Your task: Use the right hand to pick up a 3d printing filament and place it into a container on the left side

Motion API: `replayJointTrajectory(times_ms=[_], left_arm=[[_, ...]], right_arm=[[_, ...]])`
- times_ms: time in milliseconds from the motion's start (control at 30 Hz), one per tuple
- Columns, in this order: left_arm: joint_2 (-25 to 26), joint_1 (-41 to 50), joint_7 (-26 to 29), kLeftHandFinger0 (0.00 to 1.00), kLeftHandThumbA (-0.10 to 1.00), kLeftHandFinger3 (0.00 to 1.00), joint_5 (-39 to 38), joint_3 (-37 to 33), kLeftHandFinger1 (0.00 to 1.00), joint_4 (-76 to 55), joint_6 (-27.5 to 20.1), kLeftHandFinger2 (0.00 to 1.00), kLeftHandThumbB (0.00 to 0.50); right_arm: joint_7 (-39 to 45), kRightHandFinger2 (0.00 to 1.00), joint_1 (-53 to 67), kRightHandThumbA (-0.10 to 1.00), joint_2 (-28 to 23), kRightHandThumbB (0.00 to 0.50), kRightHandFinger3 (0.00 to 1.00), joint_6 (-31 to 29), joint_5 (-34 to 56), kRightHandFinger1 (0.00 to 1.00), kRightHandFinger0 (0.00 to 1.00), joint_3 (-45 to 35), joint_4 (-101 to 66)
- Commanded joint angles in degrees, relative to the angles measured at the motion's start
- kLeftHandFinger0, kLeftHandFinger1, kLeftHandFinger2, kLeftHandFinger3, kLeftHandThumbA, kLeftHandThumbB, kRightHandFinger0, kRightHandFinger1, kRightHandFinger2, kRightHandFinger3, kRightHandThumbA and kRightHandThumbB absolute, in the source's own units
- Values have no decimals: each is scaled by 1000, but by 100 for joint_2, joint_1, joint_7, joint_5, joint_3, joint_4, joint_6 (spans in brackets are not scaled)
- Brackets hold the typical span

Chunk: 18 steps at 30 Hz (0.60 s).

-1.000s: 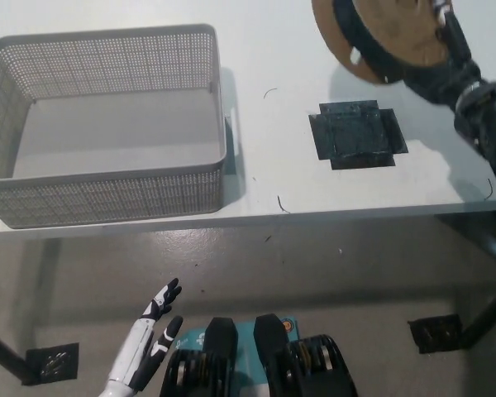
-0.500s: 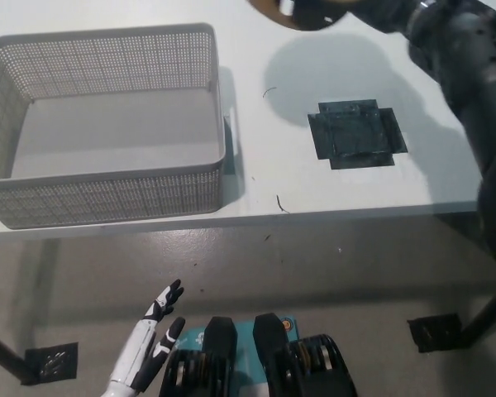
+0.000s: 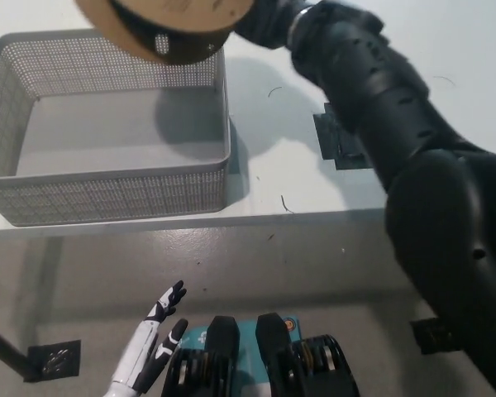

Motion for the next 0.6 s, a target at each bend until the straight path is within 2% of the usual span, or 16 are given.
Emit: replayJointTrajectory(times_ms=[0,67,133,200,233,267,300,333,367,400,433,467,500,533,567], left_arm=[[94,-44,12,1000,1000,1000,75,-39,1000,-152,-244,1000,201],[86,-63,7,1000,1000,1000,68,-31,1000,-154,-244,1000,206],[94,-70,16,1000,1000,1000,50,-41,1000,-147,-244,1000,210],[106,-61,-6,1000,1000,1000,81,-36,1000,-165,-244,1000,220],[115,-69,-28,1000,1000,1000,69,-42,1000,-170,-244,1000,215],[119,-68,-48,1000,1000,1000,50,-44,1000,-179,-244,1000,214],[110,-72,-74,1000,1000,1000,8,-45,1000,-183,-244,1000,210],[112,-96,-88,1000,1000,1000,20,-35,1000,-178,-244,1000,216],[114,-99,-96,1000,1000,1000,35,-34,1000,-182,-244,1000,217],[122,-99,-113,1000,1000,1000,42,-35,1000,-195,-244,1000,216],[128,-110,-119,1000,1000,1000,37,-42,1000,-187,-244,1000,219],[132,-128,-126,1000,1000,1000,29,-47,1000,-173,-244,1000,222],[139,-140,-136,1000,1000,1000,18,-50,1000,-164,-244,1000,223],[139,-148,-143,1000,1000,1000,16,-55,1000,-156,-244,1000,235],[141,-153,-166,1000,1000,1000,18,-52,1000,-157,-244,1000,242]], right_arm=[[-439,720,-589,-100,127,39,1000,-508,97,89,0,110,-82],[-625,798,-553,-100,221,40,1000,-702,83,157,0,166,-85],[-1009,896,-548,-100,310,90,1000,-763,-63,260,0,318,-77],[-1229,938,-497,-100,391,97,1000,-914,-293,327,2,613,-83],[-1238,908,-460,-100,422,135,848,-1026,-445,388,15,813,-91],[-1262,908,-437,-100,444,126,707,-1095,-599,403,6,1023,-94],[-1282,866,-435,-100,458,144,940,-1082,-526,413,26,1023,-91],[-1284,1000,-444,-100,471,276,887,-1064,-414,704,310,1001,-84],[-1244,1000,-442,-51,481,255,921,-1047,-360,956,540,1001,-79],[-973,1000,-438,69,471,293,1000,-976,-376,1000,776,1087,-73],[-623,1000,-440,285,453,306,1000,-931,-496,1000,1000,1253,-73],[-394,1000,-446,389,433,307,1000,-918,-564,1000,1000,1373,-75],[-217,1000,-451,418,417,305,1000,-913,-593,1000,1000,1470,-77],[-37,1000,-460,557,410,330,1000,-916,-650,1000,1000,1605,-74],[22,1000,-463,604,415,358,1000,-947,-608,1000,1000,1622,-76]])
